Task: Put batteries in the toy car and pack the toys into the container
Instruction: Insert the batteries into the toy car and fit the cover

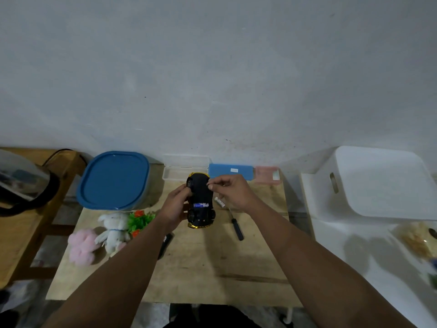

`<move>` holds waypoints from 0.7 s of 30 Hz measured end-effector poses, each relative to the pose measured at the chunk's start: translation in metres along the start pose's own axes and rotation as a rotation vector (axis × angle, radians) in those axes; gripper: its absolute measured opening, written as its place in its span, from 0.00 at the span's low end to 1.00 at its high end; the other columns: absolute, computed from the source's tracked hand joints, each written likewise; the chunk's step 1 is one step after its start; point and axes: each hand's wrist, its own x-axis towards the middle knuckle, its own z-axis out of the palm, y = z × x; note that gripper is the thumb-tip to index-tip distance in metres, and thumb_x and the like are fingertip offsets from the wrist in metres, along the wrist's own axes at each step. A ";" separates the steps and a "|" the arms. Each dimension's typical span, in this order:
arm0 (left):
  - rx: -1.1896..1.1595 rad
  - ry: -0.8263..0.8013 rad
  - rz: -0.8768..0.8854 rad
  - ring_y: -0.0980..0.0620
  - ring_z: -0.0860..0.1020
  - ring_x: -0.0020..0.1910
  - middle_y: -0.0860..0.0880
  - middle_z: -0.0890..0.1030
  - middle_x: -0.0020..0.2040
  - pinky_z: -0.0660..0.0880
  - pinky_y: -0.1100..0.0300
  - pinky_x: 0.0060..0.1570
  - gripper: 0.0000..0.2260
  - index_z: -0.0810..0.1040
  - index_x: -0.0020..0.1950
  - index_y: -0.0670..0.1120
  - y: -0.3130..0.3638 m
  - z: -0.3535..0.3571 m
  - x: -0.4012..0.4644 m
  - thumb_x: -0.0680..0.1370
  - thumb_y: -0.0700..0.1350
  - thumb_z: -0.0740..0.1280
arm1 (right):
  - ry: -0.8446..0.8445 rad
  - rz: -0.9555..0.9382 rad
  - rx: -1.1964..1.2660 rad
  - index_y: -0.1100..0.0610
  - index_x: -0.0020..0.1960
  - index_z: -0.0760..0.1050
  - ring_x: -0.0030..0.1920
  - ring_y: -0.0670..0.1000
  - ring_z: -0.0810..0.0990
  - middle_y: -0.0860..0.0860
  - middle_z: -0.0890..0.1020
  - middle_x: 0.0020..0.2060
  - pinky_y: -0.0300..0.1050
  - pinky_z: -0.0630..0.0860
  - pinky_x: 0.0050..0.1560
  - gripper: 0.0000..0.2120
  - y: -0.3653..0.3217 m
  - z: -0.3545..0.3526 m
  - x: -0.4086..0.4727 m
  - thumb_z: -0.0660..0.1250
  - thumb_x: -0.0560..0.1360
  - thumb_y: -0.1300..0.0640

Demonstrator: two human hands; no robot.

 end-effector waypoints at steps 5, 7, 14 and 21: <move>-0.039 0.064 -0.010 0.44 0.81 0.45 0.41 0.80 0.51 0.79 0.55 0.36 0.11 0.80 0.59 0.44 -0.005 -0.017 0.004 0.82 0.42 0.60 | 0.241 0.108 0.149 0.61 0.52 0.85 0.28 0.40 0.76 0.48 0.85 0.38 0.33 0.72 0.31 0.06 0.004 -0.028 0.007 0.74 0.75 0.63; -0.065 0.101 -0.017 0.44 0.80 0.44 0.41 0.79 0.51 0.79 0.56 0.37 0.13 0.80 0.61 0.43 -0.010 -0.025 0.006 0.80 0.43 0.61 | 0.249 0.144 0.078 0.60 0.51 0.85 0.27 0.40 0.77 0.49 0.86 0.40 0.33 0.73 0.32 0.05 0.018 -0.036 0.008 0.74 0.75 0.63; -0.112 0.152 -0.052 0.43 0.79 0.47 0.41 0.79 0.52 0.75 0.51 0.47 0.17 0.77 0.65 0.39 -0.036 -0.050 0.014 0.80 0.44 0.63 | 0.118 0.290 -0.185 0.58 0.46 0.87 0.44 0.49 0.84 0.50 0.86 0.39 0.44 0.79 0.53 0.04 0.102 0.003 0.007 0.76 0.72 0.64; -0.116 0.204 -0.061 0.44 0.80 0.47 0.43 0.81 0.50 0.78 0.54 0.45 0.19 0.78 0.65 0.39 -0.059 -0.066 0.017 0.79 0.47 0.64 | 0.021 0.371 -0.377 0.57 0.45 0.87 0.46 0.52 0.85 0.52 0.88 0.43 0.47 0.81 0.54 0.05 0.136 0.040 0.021 0.72 0.73 0.63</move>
